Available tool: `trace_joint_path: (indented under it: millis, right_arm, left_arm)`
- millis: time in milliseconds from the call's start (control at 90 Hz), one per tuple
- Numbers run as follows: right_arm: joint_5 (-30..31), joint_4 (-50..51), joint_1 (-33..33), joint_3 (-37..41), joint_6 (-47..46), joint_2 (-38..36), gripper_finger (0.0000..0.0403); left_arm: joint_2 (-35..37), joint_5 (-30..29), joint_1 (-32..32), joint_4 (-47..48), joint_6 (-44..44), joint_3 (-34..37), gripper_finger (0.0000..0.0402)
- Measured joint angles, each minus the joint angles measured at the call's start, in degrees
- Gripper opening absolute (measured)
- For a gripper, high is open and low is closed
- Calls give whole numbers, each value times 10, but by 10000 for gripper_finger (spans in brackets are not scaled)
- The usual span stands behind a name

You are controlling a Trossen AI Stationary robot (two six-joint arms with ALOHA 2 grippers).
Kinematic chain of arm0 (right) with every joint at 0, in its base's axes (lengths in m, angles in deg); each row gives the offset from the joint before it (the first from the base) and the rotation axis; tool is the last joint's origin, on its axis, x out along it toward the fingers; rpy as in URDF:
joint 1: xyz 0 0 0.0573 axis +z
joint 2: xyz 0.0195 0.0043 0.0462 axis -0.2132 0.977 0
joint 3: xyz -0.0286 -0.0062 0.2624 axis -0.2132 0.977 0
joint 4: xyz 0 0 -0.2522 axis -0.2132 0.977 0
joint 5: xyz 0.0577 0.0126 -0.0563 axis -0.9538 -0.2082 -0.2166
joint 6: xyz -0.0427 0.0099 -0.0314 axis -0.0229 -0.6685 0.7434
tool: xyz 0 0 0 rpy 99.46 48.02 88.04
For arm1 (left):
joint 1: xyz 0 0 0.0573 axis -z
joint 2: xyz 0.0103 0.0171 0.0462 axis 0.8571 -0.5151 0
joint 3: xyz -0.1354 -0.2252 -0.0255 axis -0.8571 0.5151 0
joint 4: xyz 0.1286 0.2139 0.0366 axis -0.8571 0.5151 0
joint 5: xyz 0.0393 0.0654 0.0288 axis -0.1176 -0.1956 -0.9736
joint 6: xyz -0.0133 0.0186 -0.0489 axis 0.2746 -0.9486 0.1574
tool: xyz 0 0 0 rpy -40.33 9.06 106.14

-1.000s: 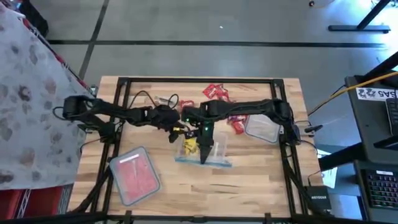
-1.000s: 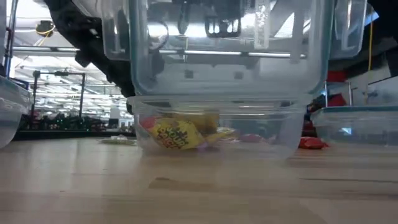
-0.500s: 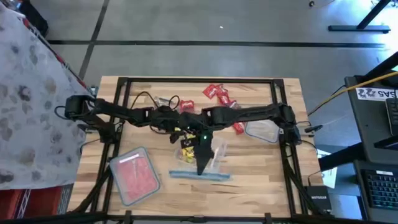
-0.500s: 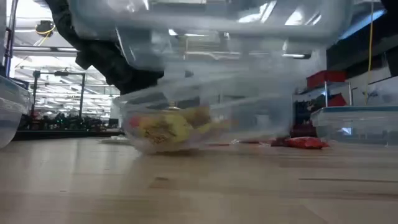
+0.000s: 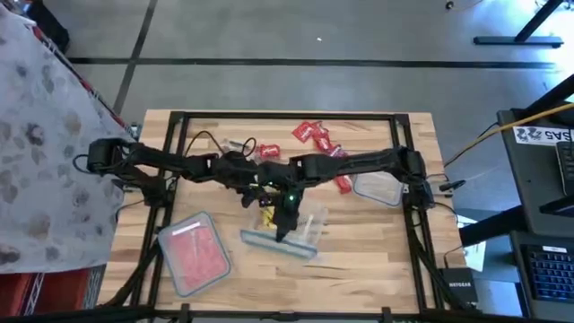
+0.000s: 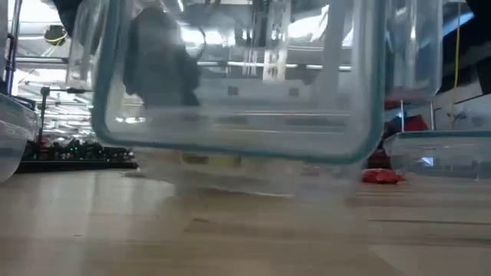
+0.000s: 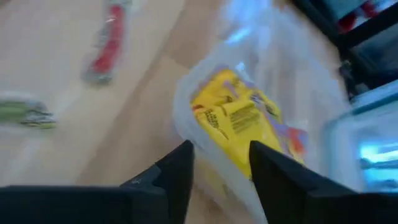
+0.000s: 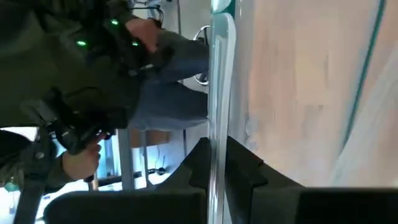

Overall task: Sort candy
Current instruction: Put the red candy into the rectangular transparent bin

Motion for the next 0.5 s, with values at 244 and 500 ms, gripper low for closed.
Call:
trace_joint_path:
  millis: [244,500]
  right_arm:
    - [10,36,-14,0,24,-23,5]
    - [-15,131,-26,-1,54,-63,5]
  left_arm:
    - [94,-32,8,29,17,-1,136]
    - [112,-96,1,27,-8,-1,136]
